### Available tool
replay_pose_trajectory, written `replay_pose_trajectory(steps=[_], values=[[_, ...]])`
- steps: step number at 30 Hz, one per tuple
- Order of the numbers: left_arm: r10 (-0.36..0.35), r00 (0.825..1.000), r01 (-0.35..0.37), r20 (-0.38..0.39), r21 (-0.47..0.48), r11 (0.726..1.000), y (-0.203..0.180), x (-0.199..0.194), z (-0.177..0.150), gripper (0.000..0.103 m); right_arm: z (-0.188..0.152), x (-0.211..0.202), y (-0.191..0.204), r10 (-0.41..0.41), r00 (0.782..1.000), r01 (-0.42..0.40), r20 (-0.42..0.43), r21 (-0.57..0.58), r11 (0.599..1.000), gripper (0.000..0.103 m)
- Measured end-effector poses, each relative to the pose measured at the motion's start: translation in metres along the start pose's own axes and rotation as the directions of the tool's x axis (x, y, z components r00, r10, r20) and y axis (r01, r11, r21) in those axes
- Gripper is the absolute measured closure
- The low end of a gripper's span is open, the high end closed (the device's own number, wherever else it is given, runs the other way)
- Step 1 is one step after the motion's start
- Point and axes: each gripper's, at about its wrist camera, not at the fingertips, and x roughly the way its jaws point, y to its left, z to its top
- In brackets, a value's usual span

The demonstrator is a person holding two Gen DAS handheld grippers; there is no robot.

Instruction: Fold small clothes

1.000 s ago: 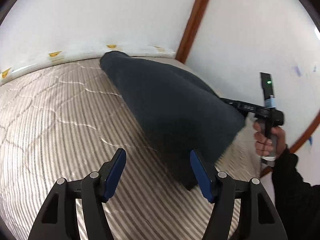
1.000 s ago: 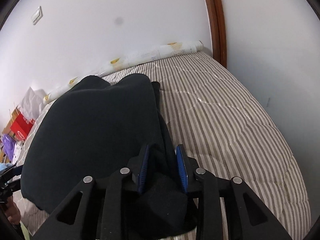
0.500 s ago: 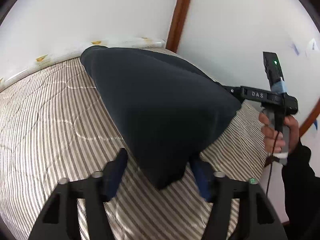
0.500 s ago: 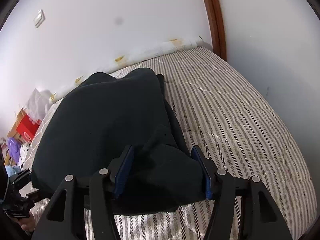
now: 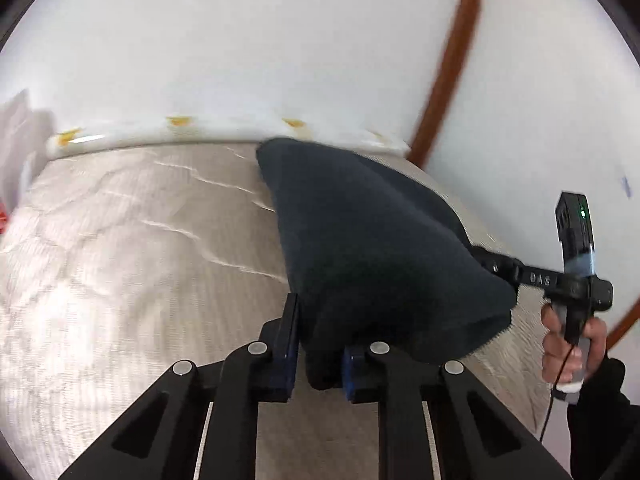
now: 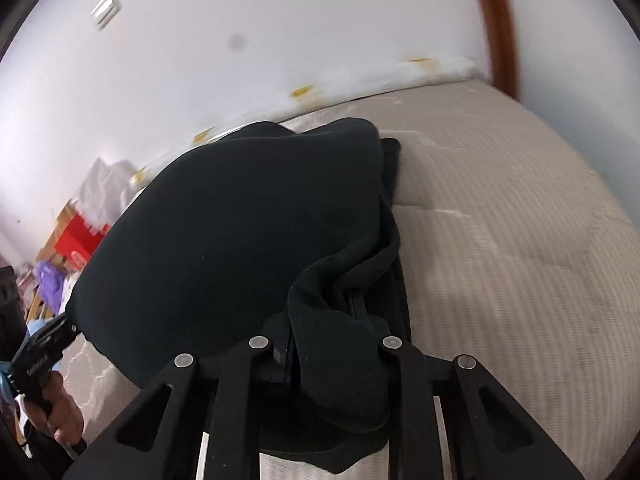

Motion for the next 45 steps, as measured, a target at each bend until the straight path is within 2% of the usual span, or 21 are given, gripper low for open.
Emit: replay_pose_trajectory(steps=[6,10,17,20,21,24,27,28,31,34,38,40,42,45], values=[[0.094,0.996,-0.094,0.007,-0.059,0.994,0.052,-0.033,-0.024,0.086,0.0,0.033,0.065,0.074,0.997,-0.076,-0.026,-0.049,0.996,0.082],[0.115,0.993,-0.115,-0.003,-0.098,0.989,0.072,-0.052,-0.046,0.086,-0.006,0.034,0.091,0.079,0.997,-0.081,-0.026,-0.109,0.991,0.082],[0.122,0.992,-0.125,-0.035,-0.112,0.986,0.069,-0.056,-0.062,0.081,-0.009,0.02,0.086,0.074,0.997,-0.077,-0.029,-0.133,0.988,0.082],[0.124,0.991,-0.129,-0.048,-0.128,0.983,0.074,-0.061,-0.065,0.074,-0.009,0.016,0.087,0.064,0.998,-0.067,-0.026,-0.148,0.987,0.079],[0.13,0.99,-0.136,-0.048,-0.132,0.982,0.075,-0.064,-0.066,0.07,-0.009,0.013,0.086,0.065,0.998,-0.067,-0.02,-0.148,0.987,0.077],[0.149,0.988,-0.151,-0.031,-0.143,0.978,0.077,-0.075,-0.068,0.062,-0.015,0.009,0.083,0.063,0.998,-0.064,-0.012,-0.149,0.987,0.078],[0.132,0.991,-0.132,-0.007,-0.163,0.978,0.076,-0.088,-0.069,0.059,-0.023,0.008,0.082,0.054,0.998,-0.055,-0.012,-0.172,0.984,0.083],[0.127,0.992,-0.124,0.008,-0.166,0.978,0.076,-0.094,-0.068,0.054,-0.026,0.007,0.082,0.047,0.999,-0.048,-0.009,-0.187,0.981,0.083],[0.133,0.99,-0.126,0.04,-0.152,0.98,0.071,-0.101,-0.06,0.051,-0.029,0.004,0.08,0.041,0.999,-0.043,-0.013,-0.202,0.978,0.083],[0.13,0.991,-0.123,0.041,-0.143,0.982,0.068,-0.094,-0.047,0.049,-0.026,0.0,0.079,0.044,0.999,-0.049,-0.028,-0.213,0.976,0.082],[0.135,0.991,-0.134,0.001,-0.135,0.982,0.069,-0.067,-0.031,0.048,-0.012,-0.011,0.08,0.049,0.999,-0.052,-0.021,-0.239,0.97,0.079],[0.138,0.989,-0.142,-0.045,-0.112,0.983,0.07,-0.049,-0.027,0.038,0.004,-0.018,0.081,0.046,0.999,-0.041,0.017,-0.25,0.967,0.076],[0.134,0.986,-0.141,-0.097,-0.081,0.987,0.071,-0.032,-0.022,0.038,0.025,-0.017,0.081,0.042,0.998,-0.03,0.039,-0.257,0.966,0.07],[0.083,0.994,-0.089,-0.07,-0.091,0.992,0.077,-0.026,-0.008,0.038,0.058,-0.003,0.083,0.058,0.998,-0.047,0.035,-0.265,0.963,0.06]])
